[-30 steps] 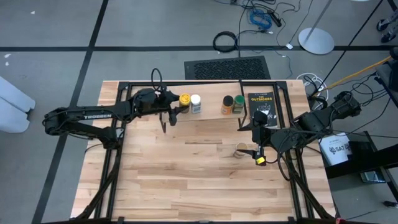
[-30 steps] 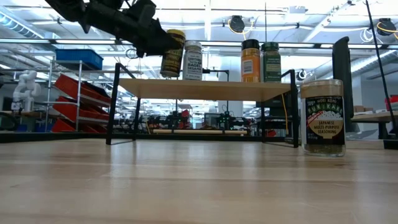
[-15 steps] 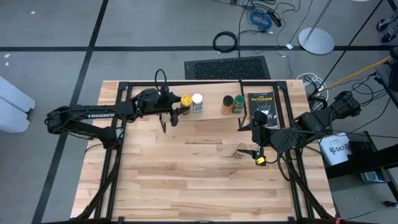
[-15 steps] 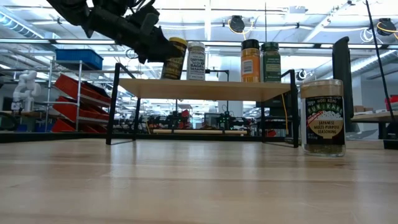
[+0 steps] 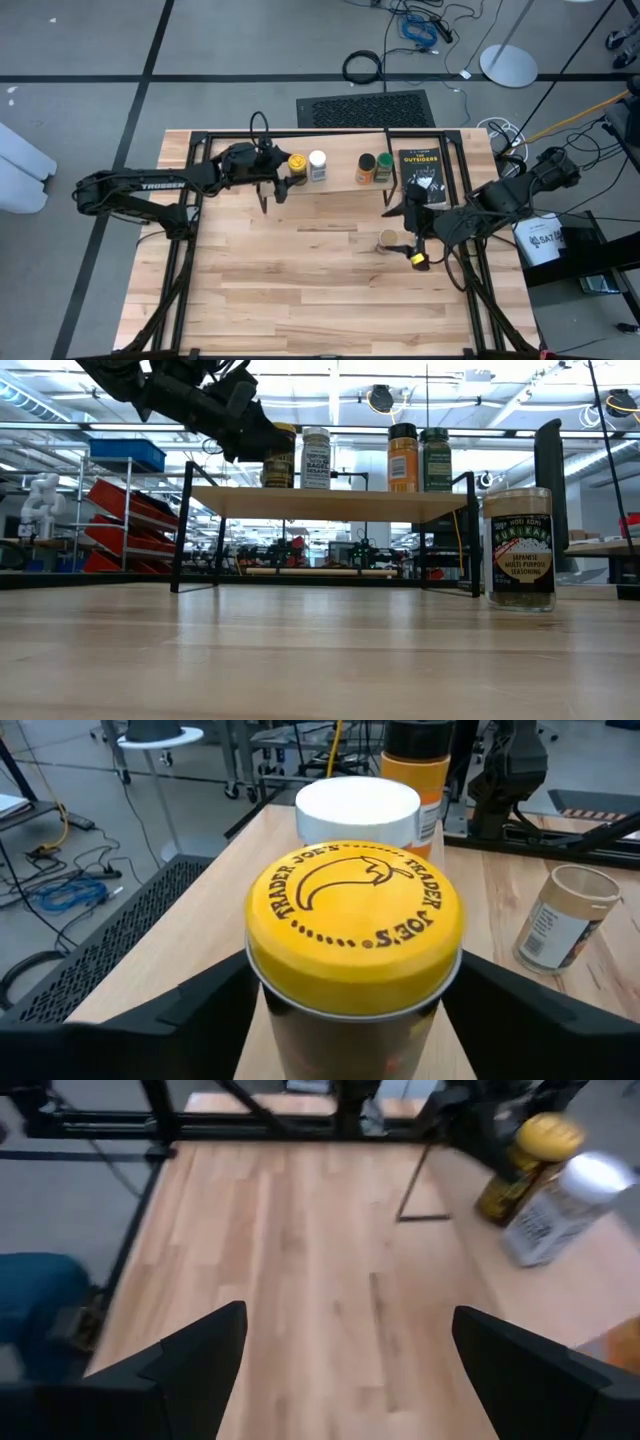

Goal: Shelf spices
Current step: Put the yellow seasoning bottle on the shelf, then put the golden seasoning bottle on the shelf

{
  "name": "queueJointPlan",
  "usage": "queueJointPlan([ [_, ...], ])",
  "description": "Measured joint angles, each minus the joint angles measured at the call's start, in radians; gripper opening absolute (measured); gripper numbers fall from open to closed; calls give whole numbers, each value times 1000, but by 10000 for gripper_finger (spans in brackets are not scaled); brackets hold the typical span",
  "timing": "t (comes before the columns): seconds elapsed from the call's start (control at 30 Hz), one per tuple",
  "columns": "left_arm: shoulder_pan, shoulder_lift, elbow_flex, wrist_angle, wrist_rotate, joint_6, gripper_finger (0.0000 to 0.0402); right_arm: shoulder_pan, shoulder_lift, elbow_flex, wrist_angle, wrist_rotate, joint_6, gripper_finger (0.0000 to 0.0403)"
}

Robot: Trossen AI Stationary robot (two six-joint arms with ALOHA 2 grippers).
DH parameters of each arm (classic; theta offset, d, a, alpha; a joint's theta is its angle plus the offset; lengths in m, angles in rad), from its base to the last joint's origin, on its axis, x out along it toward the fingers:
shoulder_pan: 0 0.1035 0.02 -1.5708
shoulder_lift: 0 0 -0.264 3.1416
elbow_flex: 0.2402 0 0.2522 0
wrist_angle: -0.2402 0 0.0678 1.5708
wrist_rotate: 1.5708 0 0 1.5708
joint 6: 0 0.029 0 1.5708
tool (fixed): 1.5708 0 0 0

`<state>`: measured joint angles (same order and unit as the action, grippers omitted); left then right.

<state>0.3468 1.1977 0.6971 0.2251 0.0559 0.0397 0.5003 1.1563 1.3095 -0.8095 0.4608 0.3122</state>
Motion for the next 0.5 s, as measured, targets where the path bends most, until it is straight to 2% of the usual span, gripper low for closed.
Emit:
queueJointPlan([
  [0.13, 0, -25, 0, 1, 0, 2, 321, 0, 17, 0, -57, -76, 86, 341],
  [0.3, 0, -92, 0, -3, -31, 29, 333, -4, 65, 0, -193, -84, 191, 343],
  [0.5, 0, -185, 0, -31, -75, 26, 343, -58, 141, 0, -312, -91, 161, 356],
])
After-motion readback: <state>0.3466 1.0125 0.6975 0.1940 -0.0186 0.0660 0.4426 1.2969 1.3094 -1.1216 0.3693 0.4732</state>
